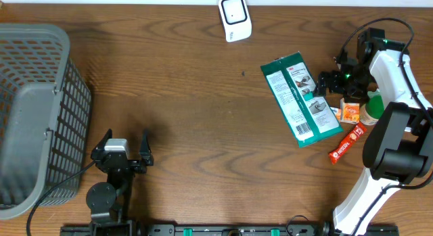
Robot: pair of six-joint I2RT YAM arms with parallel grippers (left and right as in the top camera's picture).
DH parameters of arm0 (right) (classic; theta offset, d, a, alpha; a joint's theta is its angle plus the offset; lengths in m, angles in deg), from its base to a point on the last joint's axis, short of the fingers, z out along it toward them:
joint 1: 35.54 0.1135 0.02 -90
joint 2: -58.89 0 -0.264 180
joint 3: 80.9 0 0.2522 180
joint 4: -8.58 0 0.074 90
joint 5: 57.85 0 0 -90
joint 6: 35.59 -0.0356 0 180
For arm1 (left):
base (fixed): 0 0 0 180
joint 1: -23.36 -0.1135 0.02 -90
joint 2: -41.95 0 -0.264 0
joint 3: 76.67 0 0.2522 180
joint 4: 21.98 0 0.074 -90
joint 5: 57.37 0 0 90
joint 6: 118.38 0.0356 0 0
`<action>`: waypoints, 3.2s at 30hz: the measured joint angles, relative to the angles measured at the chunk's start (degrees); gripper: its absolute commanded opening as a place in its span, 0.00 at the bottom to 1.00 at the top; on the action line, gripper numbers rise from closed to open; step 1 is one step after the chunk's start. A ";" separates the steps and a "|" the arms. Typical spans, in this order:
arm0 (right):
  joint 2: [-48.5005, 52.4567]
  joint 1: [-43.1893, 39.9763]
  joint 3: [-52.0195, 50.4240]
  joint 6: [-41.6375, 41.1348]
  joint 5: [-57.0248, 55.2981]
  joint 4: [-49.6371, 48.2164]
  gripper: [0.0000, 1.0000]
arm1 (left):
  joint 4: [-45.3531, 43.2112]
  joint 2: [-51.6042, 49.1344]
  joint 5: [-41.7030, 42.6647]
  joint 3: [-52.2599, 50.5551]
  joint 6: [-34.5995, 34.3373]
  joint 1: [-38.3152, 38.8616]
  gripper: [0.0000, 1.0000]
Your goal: Scan the item barcode
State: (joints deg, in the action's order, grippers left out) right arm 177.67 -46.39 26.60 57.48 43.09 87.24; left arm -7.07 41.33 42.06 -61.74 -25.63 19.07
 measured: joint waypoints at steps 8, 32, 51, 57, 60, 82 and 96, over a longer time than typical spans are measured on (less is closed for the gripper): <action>0.00 0.00 0.00 0.02 0.00 0.00 0.99 | 0.04 0.00 -0.39 0.00 0.00 0.00 0.87; 0.00 0.00 0.00 0.02 0.00 0.00 0.99 | 0.04 0.00 -0.42 0.00 0.00 0.00 0.87; 1.07 4.09 -0.28 -0.02 -0.24 -0.02 0.99 | 0.07 0.00 -0.42 0.00 0.00 0.00 0.87; -8.41 15.19 -0.52 -0.02 -0.22 -0.09 0.99 | 0.07 0.00 -0.44 0.00 0.00 0.00 0.87; -15.96 22.93 -0.50 -0.02 0.04 -0.15 0.99 | 0.07 0.00 -0.44 0.00 0.00 0.00 0.87; -69.37 34.58 -3.13 17.14 -16.41 -0.31 0.99 | 0.09 0.00 -0.66 0.00 0.00 0.02 0.87; -109.28 18.95 -45.99 20.20 -12.72 -34.60 0.99 | 0.11 0.02 -0.81 0.00 0.00 0.02 0.87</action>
State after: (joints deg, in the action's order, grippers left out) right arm 68.39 -27.44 -19.39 77.68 30.37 52.64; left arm -6.96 41.35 41.25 -61.74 -25.63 19.09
